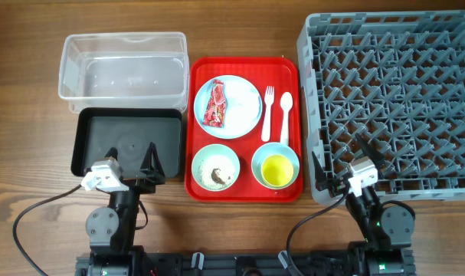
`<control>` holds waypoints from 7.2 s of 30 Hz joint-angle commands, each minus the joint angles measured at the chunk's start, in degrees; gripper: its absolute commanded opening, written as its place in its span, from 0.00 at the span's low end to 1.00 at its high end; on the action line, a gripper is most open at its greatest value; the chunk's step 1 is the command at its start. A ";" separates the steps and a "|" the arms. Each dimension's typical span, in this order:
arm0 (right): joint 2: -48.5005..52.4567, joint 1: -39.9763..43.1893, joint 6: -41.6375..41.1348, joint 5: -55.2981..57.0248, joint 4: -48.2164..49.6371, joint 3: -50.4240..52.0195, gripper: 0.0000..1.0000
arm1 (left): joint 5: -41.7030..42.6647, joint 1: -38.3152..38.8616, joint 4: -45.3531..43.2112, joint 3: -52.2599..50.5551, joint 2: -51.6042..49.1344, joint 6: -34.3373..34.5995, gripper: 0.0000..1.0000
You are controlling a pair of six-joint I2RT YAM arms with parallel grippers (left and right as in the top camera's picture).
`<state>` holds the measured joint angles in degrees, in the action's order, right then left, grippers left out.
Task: Sort waste into correct bins and load items into the dishwasher rack
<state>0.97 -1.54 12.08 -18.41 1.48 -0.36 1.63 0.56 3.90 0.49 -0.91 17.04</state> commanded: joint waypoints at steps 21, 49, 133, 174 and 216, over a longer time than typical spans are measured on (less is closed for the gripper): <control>-0.17 0.35 -0.07 -1.01 0.15 0.07 1.00 | 0.28 -0.35 0.44 -0.15 0.09 -0.13 1.00; -0.17 0.35 -0.24 -1.07 0.15 0.07 1.00 | 2.32 -0.35 0.17 -0.15 0.09 2.01 1.00; 51.36 0.35 -22.69 -18.97 -44.22 -53.31 1.00 | -1.49 29.24 36.35 48.48 -91.23 13.31 0.04; 51.71 -7.02 -24.26 -18.43 -44.54 -53.31 0.87 | 15.50 23.98 41.20 57.94 -72.57 8.68 0.04; 52.17 -7.02 -25.62 -16.94 -44.19 -53.31 0.88 | 4.35 22.91 45.29 48.81 -77.70 5.29 0.04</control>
<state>53.04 -8.23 -12.21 -35.92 -43.00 -52.45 9.74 21.30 50.43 51.94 -75.16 21.17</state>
